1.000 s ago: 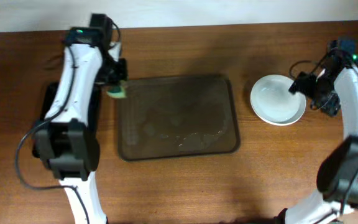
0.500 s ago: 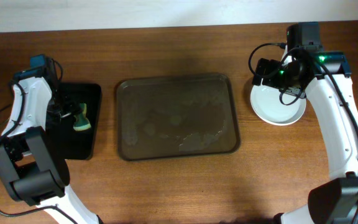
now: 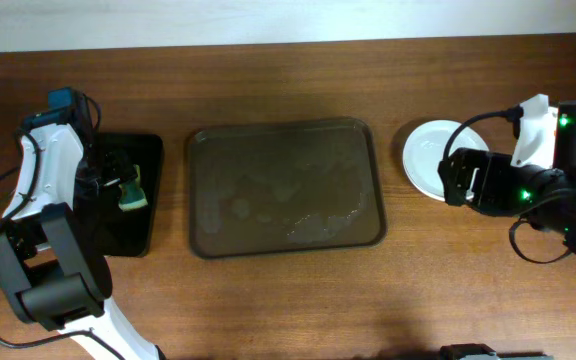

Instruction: Clean dirty plates on tray and stack at the side

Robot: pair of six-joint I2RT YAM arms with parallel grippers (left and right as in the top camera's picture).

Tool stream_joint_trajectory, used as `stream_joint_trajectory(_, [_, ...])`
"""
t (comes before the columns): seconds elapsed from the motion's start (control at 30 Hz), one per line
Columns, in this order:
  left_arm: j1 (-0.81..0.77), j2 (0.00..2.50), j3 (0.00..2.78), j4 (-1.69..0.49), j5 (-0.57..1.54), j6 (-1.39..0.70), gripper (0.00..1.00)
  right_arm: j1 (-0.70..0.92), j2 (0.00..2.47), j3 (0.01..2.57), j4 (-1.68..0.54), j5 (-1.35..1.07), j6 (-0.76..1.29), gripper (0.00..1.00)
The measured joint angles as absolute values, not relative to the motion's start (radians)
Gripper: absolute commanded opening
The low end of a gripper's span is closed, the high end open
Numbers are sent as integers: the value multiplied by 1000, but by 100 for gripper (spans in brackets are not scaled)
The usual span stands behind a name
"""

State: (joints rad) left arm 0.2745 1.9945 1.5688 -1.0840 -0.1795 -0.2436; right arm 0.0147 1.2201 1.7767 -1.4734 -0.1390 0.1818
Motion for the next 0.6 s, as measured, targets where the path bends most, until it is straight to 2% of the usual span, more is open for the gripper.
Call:
stream_joint_trajectory(0.07, [274,1995,1569,-1084,-179,-244,99,15,1210,1706,-1336,-114,112,98])
stream_joint_trajectory(0.13, [274,1995,1568,-1083,-177,-244,99,15,1123,1467,-967,-132,-4,98])
stream_joint_trajectory(0.23, [274,1995,1568,-1083,-171,-244,99,15,776,930,-492,-144,-80,98])
stream_joint_trajectory(0.4, [274,1994,1566,-1087,-173,-244,99,-1,276,431,-275,-148,-91,99])
stream_joint_trajectory(0.47, [274,1995,1566,-1085,-173,-244,99,-1,156,241,-102,-148,-91,98])
stream_joint_trajectory(0.6, [274,1995,1566,-1083,-172,-244,99,-1,23,50,39,-148,-90,98])
